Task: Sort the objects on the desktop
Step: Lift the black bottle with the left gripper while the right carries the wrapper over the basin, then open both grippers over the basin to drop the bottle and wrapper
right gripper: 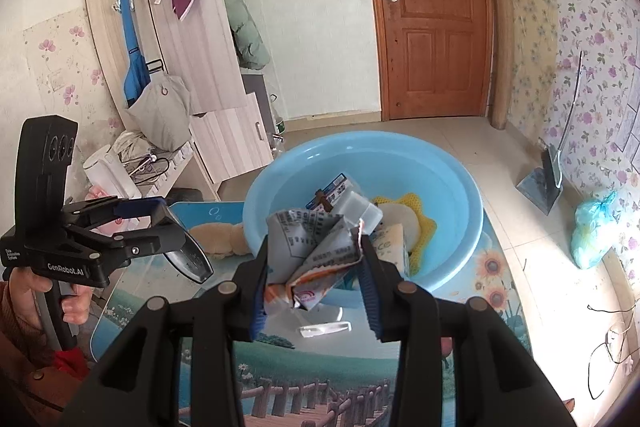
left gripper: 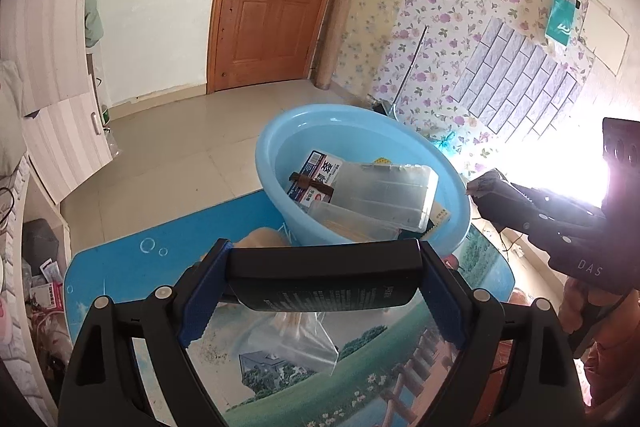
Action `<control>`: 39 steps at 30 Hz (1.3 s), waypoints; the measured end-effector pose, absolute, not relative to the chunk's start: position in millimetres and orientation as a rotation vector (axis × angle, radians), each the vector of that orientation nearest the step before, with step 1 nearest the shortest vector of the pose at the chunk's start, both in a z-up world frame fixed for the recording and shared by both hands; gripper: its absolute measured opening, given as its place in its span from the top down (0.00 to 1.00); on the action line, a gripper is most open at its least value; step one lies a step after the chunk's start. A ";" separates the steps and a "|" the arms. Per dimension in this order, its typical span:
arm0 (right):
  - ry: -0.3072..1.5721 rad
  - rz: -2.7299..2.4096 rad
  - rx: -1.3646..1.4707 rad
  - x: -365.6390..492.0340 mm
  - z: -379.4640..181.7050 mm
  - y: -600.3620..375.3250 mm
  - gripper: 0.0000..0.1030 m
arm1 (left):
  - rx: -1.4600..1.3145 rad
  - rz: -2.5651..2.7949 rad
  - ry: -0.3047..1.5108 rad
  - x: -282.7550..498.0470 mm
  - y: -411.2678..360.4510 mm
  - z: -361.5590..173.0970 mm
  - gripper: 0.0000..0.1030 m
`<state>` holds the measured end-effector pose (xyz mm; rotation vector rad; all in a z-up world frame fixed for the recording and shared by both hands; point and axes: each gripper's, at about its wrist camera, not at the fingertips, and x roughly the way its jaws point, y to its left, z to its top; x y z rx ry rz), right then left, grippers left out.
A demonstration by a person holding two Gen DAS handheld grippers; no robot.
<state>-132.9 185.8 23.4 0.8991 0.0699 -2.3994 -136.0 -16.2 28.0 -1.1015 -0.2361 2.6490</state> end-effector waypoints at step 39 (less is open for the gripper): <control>-0.019 -2.433 1.013 -233.7 -28.1 203.9 0.54 | -1.110 2.639 -0.058 -199.0 46.8 37.1 0.09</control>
